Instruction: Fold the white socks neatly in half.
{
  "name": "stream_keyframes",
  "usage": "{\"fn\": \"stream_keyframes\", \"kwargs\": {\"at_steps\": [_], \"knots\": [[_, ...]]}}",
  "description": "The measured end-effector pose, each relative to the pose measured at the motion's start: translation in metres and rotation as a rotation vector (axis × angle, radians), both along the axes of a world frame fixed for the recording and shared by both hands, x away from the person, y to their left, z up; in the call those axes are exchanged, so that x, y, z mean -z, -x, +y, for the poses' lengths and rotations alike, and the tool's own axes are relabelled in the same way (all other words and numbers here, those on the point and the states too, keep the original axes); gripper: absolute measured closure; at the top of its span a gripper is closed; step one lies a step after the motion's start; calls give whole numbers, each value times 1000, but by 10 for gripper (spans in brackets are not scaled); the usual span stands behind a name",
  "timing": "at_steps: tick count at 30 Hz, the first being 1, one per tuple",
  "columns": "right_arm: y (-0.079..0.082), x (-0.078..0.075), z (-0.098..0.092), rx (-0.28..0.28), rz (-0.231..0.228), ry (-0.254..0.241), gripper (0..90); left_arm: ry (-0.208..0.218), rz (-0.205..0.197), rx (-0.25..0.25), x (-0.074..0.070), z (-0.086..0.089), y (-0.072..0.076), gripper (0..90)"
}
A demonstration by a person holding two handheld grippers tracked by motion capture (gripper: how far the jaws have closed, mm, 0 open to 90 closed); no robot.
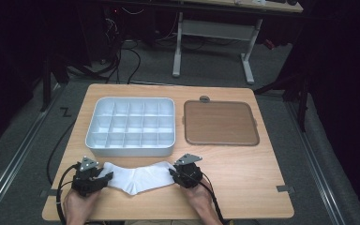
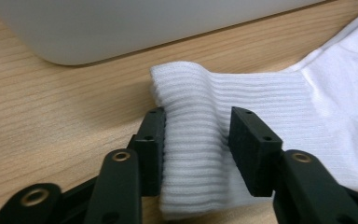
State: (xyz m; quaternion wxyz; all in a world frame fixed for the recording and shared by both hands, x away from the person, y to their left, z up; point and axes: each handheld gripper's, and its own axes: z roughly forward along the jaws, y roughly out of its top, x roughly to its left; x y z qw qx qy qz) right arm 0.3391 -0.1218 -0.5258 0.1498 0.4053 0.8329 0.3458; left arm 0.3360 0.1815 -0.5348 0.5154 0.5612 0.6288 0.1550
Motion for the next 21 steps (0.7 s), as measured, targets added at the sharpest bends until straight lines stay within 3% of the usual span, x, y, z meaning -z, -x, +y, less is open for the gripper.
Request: {"fn": "stream_keyframes", "kwargs": {"at_steps": [9, 21], "knots": [[0, -1, -1, -22, -6, 1, 834, 51, 22, 24, -1, 0, 0, 741], [5, -7, -18, 1, -8, -7, 845, 116, 39, 60, -7, -12, -1, 774]]}}
